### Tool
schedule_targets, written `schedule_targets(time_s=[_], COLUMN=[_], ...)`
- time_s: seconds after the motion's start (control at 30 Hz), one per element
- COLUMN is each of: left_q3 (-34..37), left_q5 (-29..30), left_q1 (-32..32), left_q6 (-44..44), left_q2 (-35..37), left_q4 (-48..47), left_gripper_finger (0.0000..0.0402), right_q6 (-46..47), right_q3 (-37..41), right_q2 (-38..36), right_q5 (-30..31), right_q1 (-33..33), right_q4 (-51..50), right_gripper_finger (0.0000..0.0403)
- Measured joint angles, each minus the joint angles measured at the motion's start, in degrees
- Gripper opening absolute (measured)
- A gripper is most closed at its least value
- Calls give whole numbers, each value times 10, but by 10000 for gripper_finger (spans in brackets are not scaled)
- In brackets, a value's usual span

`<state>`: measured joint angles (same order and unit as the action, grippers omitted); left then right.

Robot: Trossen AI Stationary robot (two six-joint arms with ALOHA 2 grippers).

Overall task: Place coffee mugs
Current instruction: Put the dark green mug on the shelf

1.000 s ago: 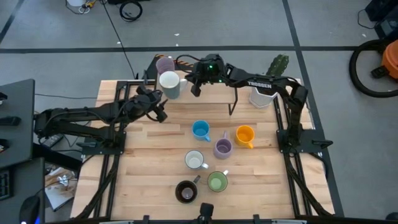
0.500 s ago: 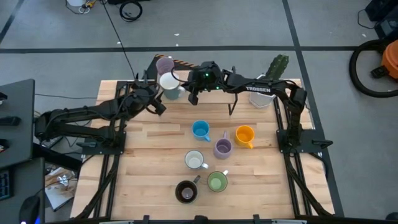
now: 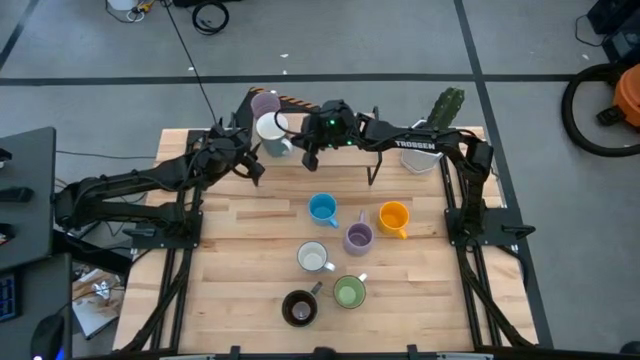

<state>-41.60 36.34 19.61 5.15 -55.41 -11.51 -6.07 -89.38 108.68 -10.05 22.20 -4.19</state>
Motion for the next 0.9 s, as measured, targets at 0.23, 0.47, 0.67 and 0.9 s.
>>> schedule_targets(time_s=[0.23,0.47,0.67,0.9], left_q3=[0,0,0,0], left_q5=[-2,-2,-2,-13], left_q1=[-31,-62,-81,-98], left_q6=[-6,-38,-66,-84], left_q2=[35,78,106,109], left_q4=[-50,-77,-77,-77], left_gripper_finger=[192,192,192,192], right_q6=[-1,20,31,29], right_q3=[0,0,0,0], right_q2=[0,13,18,18], right_q5=[0,-10,42,55], right_q1=[14,0,-29,-47], right_q4=[-54,-48,-37,31], right_gripper_finger=[49,49,49,49])
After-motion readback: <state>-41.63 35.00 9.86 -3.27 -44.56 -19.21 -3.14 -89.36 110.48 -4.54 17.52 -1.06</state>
